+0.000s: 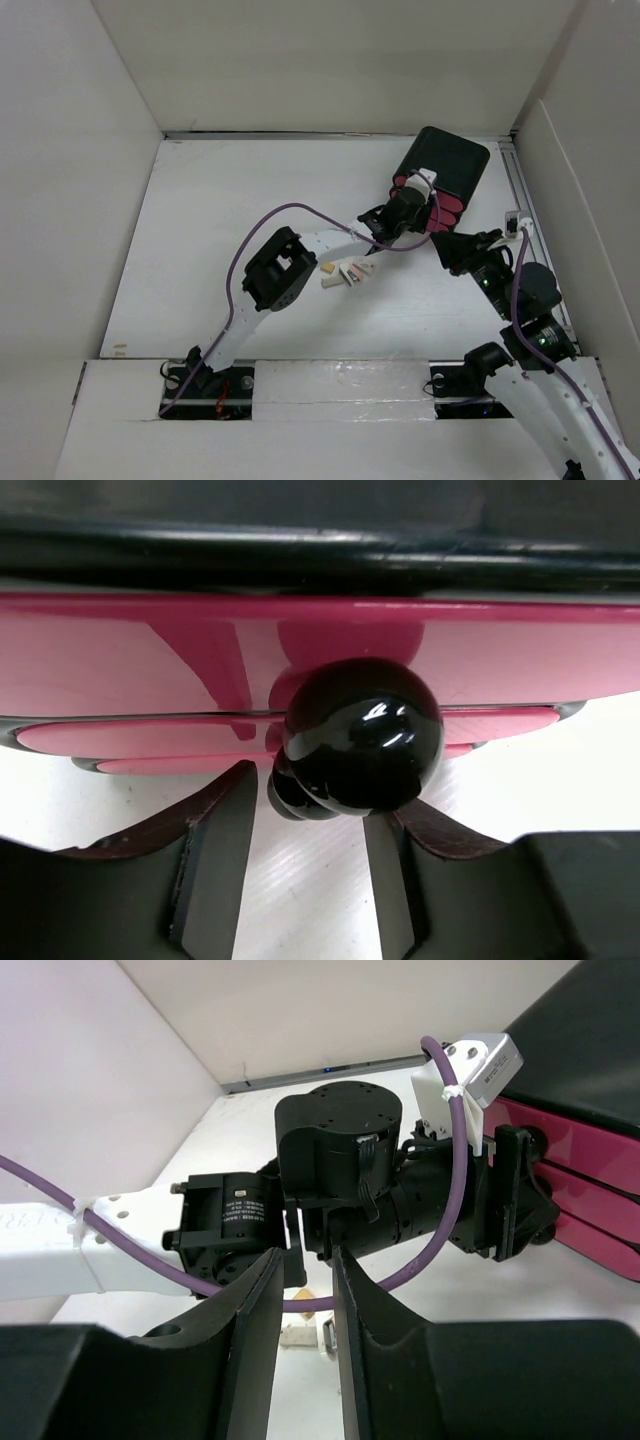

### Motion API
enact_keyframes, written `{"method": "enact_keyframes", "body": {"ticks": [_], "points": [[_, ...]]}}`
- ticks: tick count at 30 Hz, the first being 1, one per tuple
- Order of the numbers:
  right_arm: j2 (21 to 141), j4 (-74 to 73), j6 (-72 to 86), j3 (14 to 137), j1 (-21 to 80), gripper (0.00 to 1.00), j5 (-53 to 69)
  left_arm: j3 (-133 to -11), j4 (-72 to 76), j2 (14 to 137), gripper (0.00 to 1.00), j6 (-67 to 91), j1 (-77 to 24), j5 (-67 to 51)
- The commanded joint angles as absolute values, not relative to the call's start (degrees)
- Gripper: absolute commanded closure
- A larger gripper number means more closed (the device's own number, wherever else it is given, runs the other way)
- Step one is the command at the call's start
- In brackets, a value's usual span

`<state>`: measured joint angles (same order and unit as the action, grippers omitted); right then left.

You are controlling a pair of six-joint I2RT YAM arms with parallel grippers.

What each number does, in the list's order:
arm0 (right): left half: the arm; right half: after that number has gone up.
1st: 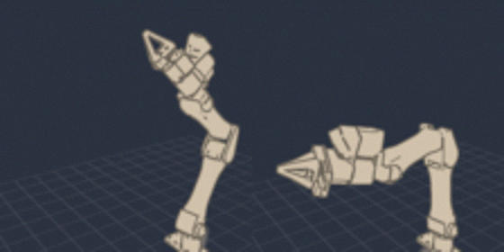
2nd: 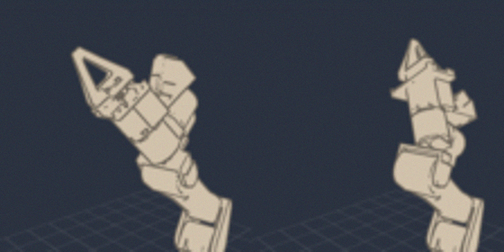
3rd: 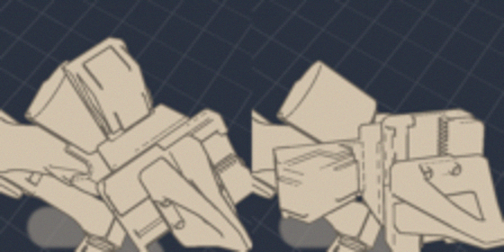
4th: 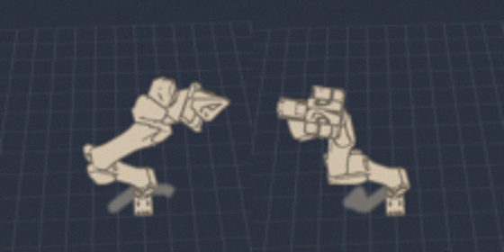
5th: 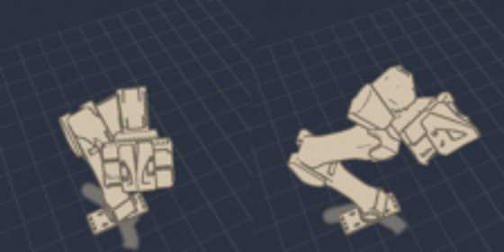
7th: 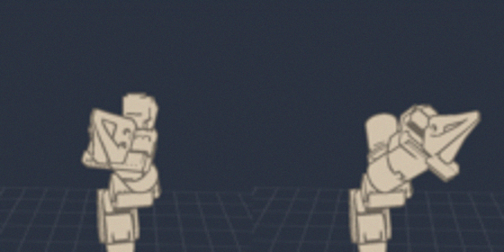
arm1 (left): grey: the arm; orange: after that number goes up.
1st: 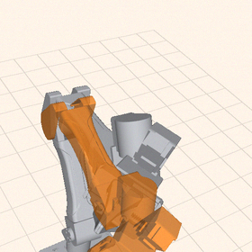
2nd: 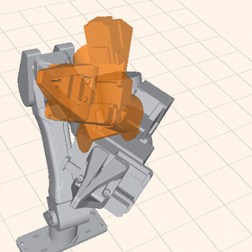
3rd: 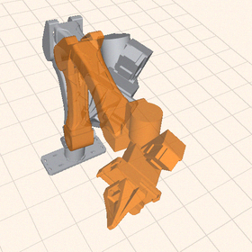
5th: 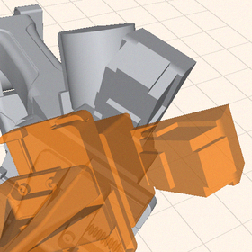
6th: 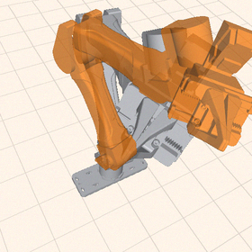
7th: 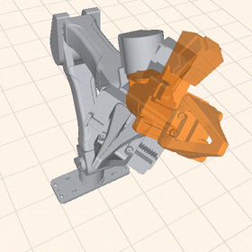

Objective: Organize the desk

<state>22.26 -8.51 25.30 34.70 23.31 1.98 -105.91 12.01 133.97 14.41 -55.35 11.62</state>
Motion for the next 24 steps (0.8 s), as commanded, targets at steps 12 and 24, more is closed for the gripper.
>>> {"method": "enact_keyframes", "body": {"ticks": [12,24], "points": [[24.35,-3.52,25.31,33.75,23.73,0.70,3.78,-106.79,16.79,131.75,0.62,12.48,-55.20,12.30],[24.78,-3.43,24.70,34.01,23.73,0.75,2.37,-98.46,20.03,126.84,0.96,12.74,-55.20,11.51]]}}
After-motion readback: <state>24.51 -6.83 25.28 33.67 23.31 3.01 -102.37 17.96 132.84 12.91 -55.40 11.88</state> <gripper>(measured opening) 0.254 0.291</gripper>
